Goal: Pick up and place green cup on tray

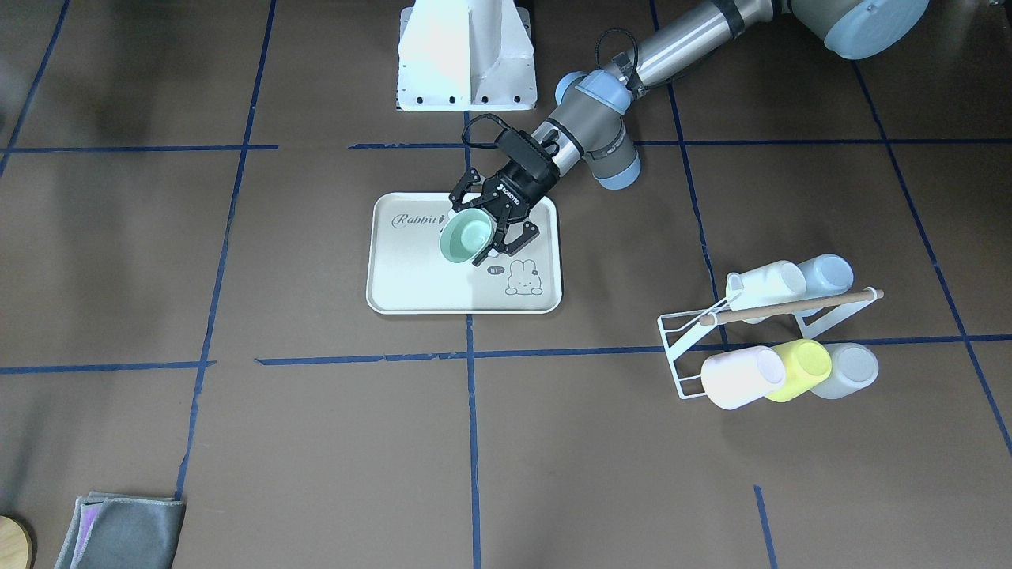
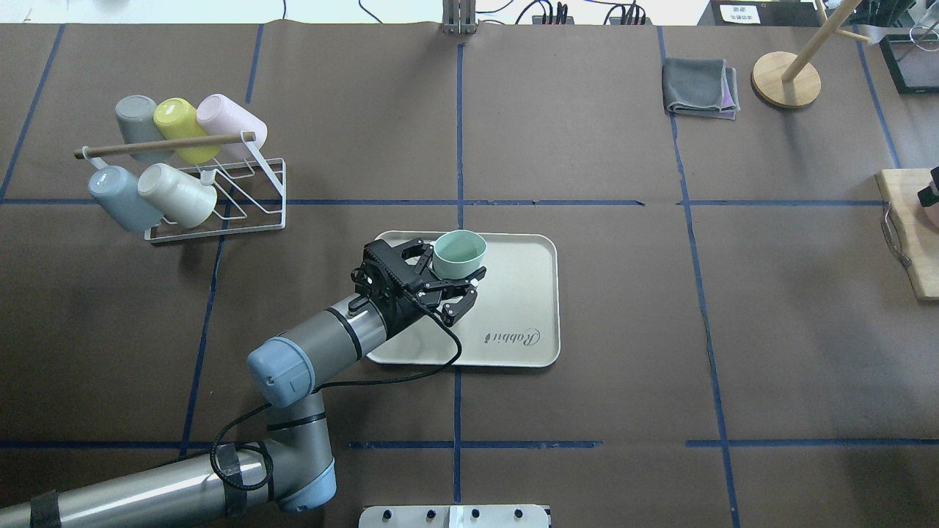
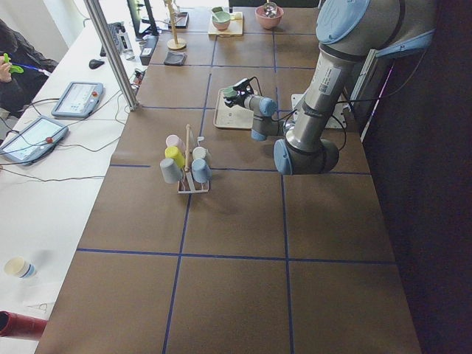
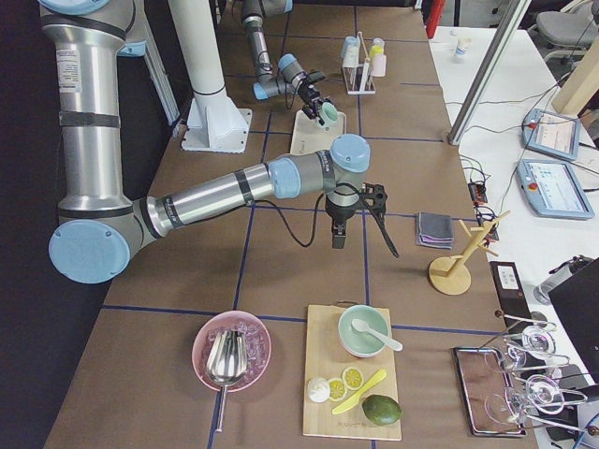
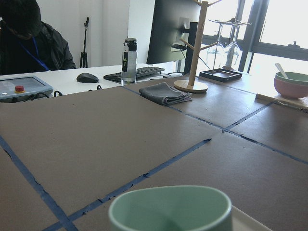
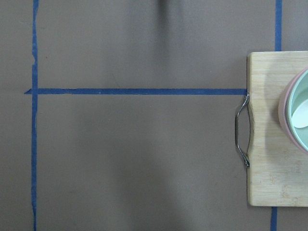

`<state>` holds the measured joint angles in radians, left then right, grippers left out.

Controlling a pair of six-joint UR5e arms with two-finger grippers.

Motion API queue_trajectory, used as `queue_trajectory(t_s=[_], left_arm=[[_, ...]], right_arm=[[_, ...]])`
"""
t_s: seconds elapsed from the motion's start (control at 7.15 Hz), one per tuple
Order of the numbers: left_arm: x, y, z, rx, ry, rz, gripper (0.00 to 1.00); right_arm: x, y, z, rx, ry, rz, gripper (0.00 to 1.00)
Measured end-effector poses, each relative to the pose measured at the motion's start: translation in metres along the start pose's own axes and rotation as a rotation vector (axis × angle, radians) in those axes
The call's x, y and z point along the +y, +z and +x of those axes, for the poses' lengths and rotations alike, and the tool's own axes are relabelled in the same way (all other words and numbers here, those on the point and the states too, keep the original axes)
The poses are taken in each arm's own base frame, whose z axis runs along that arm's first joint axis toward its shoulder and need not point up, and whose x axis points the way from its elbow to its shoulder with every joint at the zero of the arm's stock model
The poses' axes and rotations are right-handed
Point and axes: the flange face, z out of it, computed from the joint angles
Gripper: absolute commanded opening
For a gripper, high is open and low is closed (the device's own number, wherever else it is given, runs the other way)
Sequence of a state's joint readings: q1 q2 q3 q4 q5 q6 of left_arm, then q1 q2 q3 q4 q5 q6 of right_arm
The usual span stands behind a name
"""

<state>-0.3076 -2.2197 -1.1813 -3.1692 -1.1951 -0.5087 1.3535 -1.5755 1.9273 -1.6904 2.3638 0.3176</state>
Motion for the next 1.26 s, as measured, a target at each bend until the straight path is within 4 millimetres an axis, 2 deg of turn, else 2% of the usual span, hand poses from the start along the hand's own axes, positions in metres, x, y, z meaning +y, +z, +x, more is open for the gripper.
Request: queue_trajectory(t_s=[0.14, 0.56, 0.98, 1.26], left_arm=[[0.0, 0.003, 0.001, -0.001, 0.001, -0.002, 0.62], [0.002, 0.011, 0.004, -0.02, 0.022, -0.034, 0.9], [0.001, 0.016, 0.006, -0.034, 0.036, -0.055, 0.99], [-0.002, 0.016, 0.004, -0.035, 0.037, -0.052, 0.99]], right_arm=[[0.0, 0.0, 0.001, 0.0, 0.001, -0.001, 1.0], [0.001, 0.001, 0.002, 0.001, 0.004, -0.003, 1.0], [0.002, 0.003, 0.005, 0.004, 0.009, -0.007, 1.0], [0.003, 0.004, 0.006, 0.005, 0.011, -0.009, 1.0]])
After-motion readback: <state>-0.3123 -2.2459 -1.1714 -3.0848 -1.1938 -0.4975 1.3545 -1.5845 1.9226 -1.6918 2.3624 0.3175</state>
